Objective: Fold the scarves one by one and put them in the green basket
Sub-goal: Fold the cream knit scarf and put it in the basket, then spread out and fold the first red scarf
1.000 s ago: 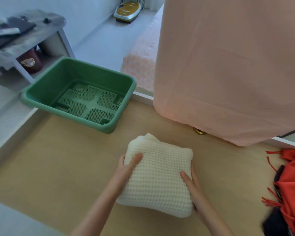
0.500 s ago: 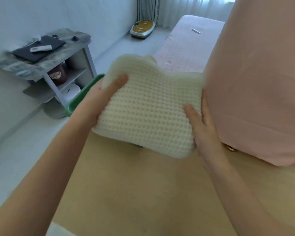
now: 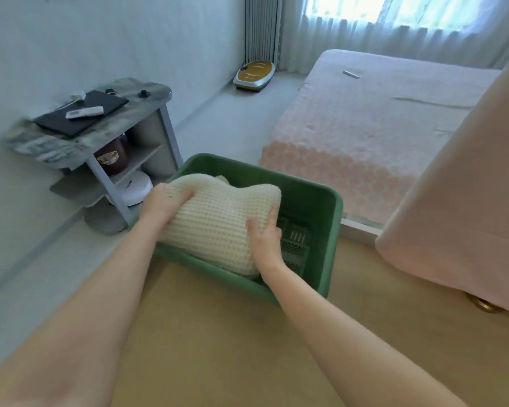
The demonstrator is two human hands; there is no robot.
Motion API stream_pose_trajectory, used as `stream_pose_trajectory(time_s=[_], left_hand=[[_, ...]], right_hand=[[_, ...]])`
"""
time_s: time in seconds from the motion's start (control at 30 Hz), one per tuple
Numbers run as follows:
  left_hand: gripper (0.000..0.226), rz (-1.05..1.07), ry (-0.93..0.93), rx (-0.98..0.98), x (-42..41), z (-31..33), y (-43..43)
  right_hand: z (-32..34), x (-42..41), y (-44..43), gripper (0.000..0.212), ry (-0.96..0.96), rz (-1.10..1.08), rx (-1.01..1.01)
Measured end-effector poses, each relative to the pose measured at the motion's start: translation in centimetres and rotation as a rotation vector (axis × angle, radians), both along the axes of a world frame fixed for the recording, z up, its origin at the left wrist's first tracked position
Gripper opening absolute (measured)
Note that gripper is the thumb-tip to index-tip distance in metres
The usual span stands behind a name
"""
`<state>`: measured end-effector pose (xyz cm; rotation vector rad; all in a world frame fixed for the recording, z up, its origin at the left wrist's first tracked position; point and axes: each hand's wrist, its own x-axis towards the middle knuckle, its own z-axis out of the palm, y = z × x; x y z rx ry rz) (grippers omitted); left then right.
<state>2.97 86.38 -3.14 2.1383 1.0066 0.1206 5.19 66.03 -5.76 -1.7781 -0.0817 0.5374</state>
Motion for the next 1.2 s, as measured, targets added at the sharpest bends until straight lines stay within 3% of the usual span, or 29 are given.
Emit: stream_pose_trajectory(time_s=[0.13, 0.23, 0.27, 0.37, 0.43, 0.57, 0.63, 0.73, 0.83, 1.0, 1.2], left_hand=[[0.058, -0.037, -0.119, 0.357, 0.1, -2.3, -1.3], [0.061, -0.094, -0.277, 0.714, -0.5, -1.1, -2.4], [0.056, -0.144, -0.284, 0.730, -0.7, -0.8, -2.5], [0.054, -0.405, -0.015, 0.431, -1.5, -1.2, -3.4], [0.063, -0.502, 0.216, 0.381, -1.9, -2.3, -3.3], [0.068, -0.469, 0.253, 0.410, -1.4, -3.0, -3.2], [0.064, -0.438, 0.216, 0.464, -1.2, -2.2, -3.9], [0.051, -0.346, -0.070, 0.501, -1.9, 0.2, -6.1], [0.040, -0.316, -0.288, 0.396, -3.0, 2.6, -9.5], [0.029, -0.428, -0.320, 0.111, -4.7, 5.7, -19.4], [0.026, -0.659, -0.224, -0.092, -5.0, 4.0, -35.1]], right_hand=[[-0.9, 0.3, 0.9, 0.073, 0.174, 0.049, -0.194], [0.2, 0.7, 0.3, 0.085, -0.012, 0.141, -0.289], [0.6, 0.6, 0.0, 0.088, -0.115, 0.183, -0.296], [1.3, 0.1, -0.3, 0.094, -0.313, 0.371, -0.431], [0.9, 0.0, -0.4, 0.096, -0.314, 0.531, -0.607], [0.2, 0.2, -0.7, 0.101, -0.243, 0.570, -0.641], [1.1, 0.4, -1.1, 0.099, -0.232, 0.549, -0.608], [3.3, 0.5, -2.7, 0.091, -0.216, 0.452, -0.453], [5.3, 0.0, -5.9, 0.080, -0.146, 0.362, -0.230], [7.7, -2.1, -16.2, 0.051, -0.097, 0.257, -0.070], [6.6, -4.6, -32.5, 0.022, -0.036, 0.079, -0.076]])
